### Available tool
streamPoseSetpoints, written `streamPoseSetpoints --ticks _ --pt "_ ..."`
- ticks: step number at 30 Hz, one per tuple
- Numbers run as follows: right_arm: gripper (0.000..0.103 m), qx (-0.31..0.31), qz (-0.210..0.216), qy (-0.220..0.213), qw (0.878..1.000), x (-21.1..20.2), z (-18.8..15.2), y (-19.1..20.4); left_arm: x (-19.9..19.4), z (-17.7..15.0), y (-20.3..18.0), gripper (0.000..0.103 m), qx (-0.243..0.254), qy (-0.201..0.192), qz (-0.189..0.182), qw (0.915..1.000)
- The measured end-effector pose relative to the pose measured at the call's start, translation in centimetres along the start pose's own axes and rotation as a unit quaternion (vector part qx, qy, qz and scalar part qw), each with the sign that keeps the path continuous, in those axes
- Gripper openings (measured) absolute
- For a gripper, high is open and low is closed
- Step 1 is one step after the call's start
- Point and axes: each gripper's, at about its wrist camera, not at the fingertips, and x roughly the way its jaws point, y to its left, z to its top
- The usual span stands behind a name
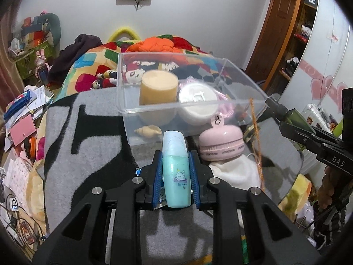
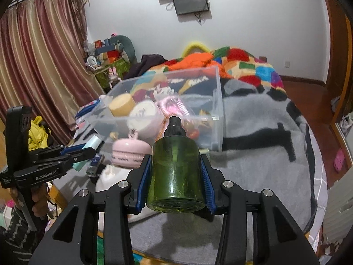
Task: Organize objects
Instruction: 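Carry the mint tube into the box with the left tool while the right tool lowers the bottle in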
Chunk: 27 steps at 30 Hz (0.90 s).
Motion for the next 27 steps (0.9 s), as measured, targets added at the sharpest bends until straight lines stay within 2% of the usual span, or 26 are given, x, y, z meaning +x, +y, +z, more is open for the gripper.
streamPoseSetpoints --ticks 4,19,27 --pt "0.038 -0.01 -0.003 -0.014 1.0 -0.3 1.0 0.7 -0.9 0.5 0.2 0.023 0.0 -0.014 -0.006 0.9999" --pt "0.038 -0.021 -0.01 -0.036 0.999 1.4 4.4 0.9 -2.0 3.8 1.3 0.023 0.006 -0.052 0.014 0.9985" --pt "0.038 -0.016 -0.021 -0.039 0.999 3.1 6.2 0.4 0.2 6.0 3.0 0.023 -0.013 -0.049 0.043 0.9978"
